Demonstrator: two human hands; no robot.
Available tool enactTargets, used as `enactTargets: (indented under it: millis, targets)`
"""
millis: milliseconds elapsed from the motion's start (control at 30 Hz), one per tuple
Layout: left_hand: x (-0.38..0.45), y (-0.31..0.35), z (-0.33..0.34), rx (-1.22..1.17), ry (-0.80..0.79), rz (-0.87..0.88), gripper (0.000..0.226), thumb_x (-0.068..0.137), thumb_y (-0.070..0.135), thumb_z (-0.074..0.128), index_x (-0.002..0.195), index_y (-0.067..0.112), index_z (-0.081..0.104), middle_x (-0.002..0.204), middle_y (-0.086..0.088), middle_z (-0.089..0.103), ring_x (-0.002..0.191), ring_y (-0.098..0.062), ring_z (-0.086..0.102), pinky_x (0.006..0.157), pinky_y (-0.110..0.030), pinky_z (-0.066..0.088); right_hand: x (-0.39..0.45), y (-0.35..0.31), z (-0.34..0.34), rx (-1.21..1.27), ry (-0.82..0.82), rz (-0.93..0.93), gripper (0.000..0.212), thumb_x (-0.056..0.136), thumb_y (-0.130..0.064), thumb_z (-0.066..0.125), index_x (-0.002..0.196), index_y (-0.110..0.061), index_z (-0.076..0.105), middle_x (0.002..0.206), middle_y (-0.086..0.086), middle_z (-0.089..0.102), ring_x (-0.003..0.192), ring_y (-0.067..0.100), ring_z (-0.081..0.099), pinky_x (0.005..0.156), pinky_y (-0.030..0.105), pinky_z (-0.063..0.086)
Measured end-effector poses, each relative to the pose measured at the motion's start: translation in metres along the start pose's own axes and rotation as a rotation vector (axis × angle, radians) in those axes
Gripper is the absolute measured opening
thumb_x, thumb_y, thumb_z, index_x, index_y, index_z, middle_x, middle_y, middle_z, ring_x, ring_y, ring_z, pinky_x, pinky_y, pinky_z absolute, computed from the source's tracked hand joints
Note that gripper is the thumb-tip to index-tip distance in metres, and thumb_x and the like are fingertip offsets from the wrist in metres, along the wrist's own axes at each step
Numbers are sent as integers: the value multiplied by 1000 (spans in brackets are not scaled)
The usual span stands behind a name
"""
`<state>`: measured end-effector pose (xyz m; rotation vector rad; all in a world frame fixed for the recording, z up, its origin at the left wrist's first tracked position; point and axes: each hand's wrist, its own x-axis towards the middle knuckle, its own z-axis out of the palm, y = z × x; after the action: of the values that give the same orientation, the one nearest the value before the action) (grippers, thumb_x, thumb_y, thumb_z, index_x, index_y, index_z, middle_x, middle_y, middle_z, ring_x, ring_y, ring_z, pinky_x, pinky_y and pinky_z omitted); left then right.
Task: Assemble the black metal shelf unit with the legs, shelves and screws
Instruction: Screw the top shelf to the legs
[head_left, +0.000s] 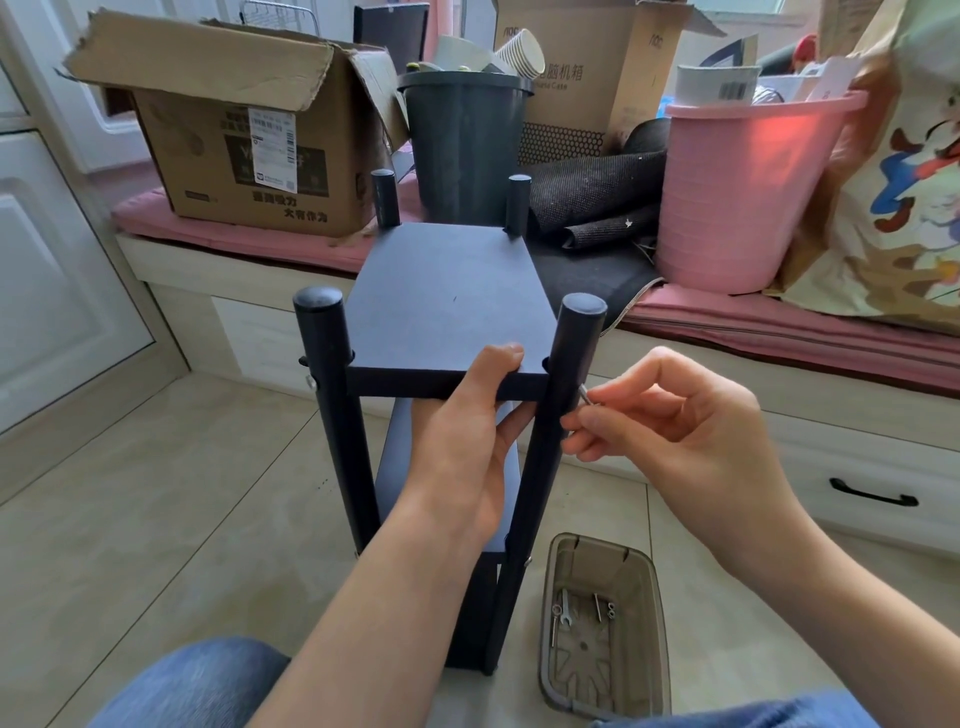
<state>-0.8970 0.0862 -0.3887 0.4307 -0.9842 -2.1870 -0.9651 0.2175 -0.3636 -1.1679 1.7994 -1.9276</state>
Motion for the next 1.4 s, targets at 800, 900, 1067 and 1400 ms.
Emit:
enactTargets:
  millis: [800, 900, 1067, 1400]
  targets:
    - [-2, 0, 0, 27, 3, 11, 20, 91, 11, 65, 110, 8, 59, 89, -3, 64, 89, -16, 70, 80, -26, 59, -1, 1, 0, -141, 2, -30, 16, 87, 9, 64, 83, -5, 58, 75, 10, 73, 66, 23, 71, 67, 31, 58]
    - [-2, 0, 0, 16, 6, 9, 22, 91, 11, 66, 112, 7, 59, 90, -4, 63, 89, -17, 71, 80, -27, 60, -3, 1, 1, -222, 22, -50, 19, 87, 6, 66, 82, -11, 59, 74, 6, 73, 67, 21, 72, 68, 27, 58]
    - [-2, 0, 1, 22, 2, 8, 18, 91, 11, 65, 107, 7, 59, 84, -1, 64, 86, -16, 70, 79, -26, 59, 0, 1, 0, -175, 15, -30, 17, 88, 8, 64, 83, -8, 59, 72, 10, 72, 64, 21, 70, 66, 29, 57]
    - [-4, 2, 2, 38, -13, -2, 9, 92, 11, 64, 101, 9, 61, 84, -2, 64, 85, -15, 70, 77, -24, 59, 2, -4, 0, 64, -15, 98, 9, 91, 6, 58, 83, 3, 55, 75, 19, 72, 63, 22, 69, 64, 27, 57]
